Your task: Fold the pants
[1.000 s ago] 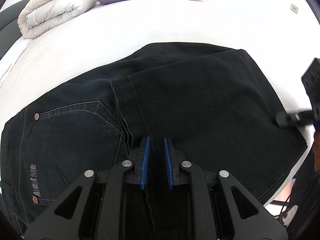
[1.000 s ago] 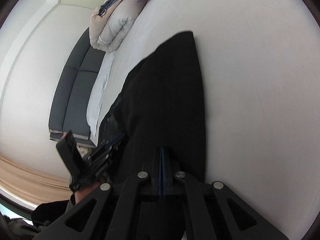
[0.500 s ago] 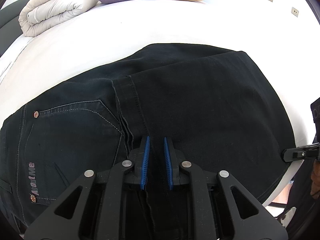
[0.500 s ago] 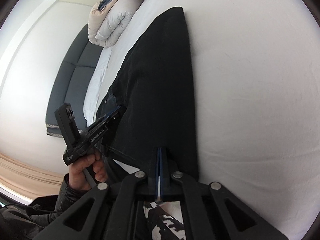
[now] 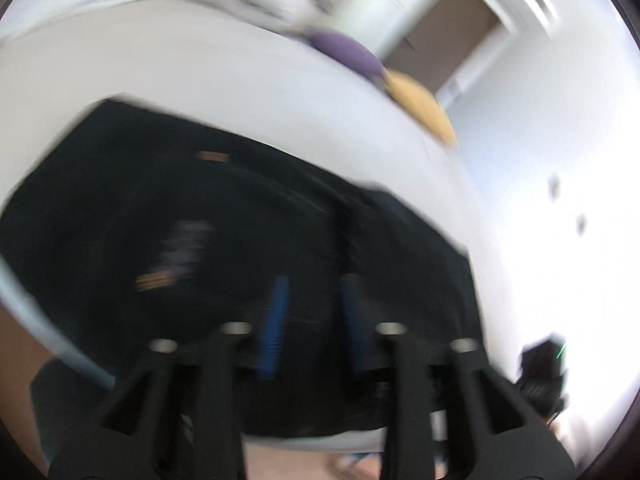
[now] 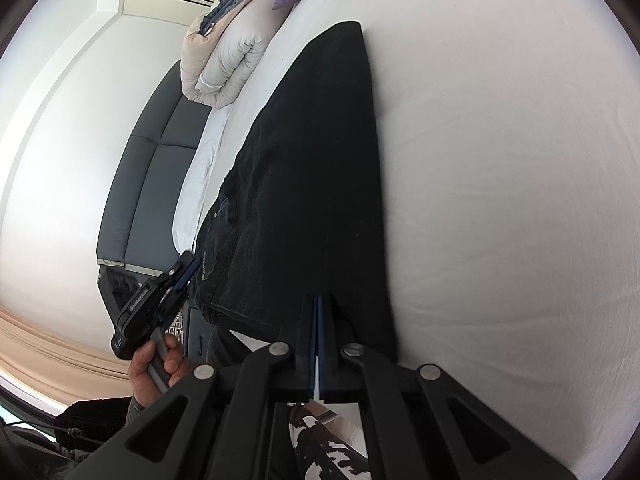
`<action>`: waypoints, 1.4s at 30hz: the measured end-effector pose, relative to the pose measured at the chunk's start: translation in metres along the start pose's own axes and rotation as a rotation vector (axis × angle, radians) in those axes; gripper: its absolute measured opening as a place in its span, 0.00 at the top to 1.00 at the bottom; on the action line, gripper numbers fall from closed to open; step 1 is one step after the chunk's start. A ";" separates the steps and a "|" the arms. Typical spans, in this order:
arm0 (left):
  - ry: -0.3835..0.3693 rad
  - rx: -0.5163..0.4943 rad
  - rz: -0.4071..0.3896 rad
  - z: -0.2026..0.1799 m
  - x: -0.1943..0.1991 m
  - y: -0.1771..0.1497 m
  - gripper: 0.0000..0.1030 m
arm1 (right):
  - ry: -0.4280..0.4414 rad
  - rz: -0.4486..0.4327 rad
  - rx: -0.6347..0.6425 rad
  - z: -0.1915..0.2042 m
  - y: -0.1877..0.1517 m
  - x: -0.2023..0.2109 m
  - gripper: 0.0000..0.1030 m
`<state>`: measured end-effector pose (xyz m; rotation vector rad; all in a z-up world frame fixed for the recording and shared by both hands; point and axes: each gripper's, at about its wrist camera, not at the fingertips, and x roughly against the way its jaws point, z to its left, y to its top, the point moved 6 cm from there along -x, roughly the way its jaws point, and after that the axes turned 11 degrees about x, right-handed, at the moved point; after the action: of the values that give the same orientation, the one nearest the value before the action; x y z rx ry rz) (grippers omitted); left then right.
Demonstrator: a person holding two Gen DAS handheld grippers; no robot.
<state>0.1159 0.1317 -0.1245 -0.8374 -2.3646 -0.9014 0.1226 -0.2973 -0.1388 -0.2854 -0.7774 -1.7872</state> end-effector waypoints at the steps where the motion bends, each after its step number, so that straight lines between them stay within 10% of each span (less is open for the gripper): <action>1: -0.007 0.089 -0.067 0.020 0.020 0.009 0.21 | 0.000 -0.002 -0.006 0.000 0.000 0.000 1.00; 5: -0.069 0.317 -0.243 0.079 0.074 0.028 0.15 | -0.005 -0.012 -0.027 0.000 -0.001 0.005 1.00; 11: -0.239 0.639 -0.205 0.144 0.077 0.023 0.16 | -0.032 -0.014 -0.047 0.001 -0.002 0.007 1.00; 28: -0.230 0.620 -0.098 0.138 0.038 0.013 0.17 | -0.054 -0.006 -0.060 0.004 -0.002 0.008 1.00; 35: -0.325 0.759 -0.083 0.154 0.030 0.024 0.18 | -0.045 -0.013 -0.064 0.004 -0.002 0.007 1.00; 42: -0.437 0.906 -0.057 0.167 0.017 0.024 0.60 | -0.029 -0.021 -0.073 0.001 -0.003 0.009 1.00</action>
<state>0.0859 0.2713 -0.2164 -0.6039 -2.7452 0.4136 0.1164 -0.3031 -0.1345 -0.3533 -0.7385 -1.8379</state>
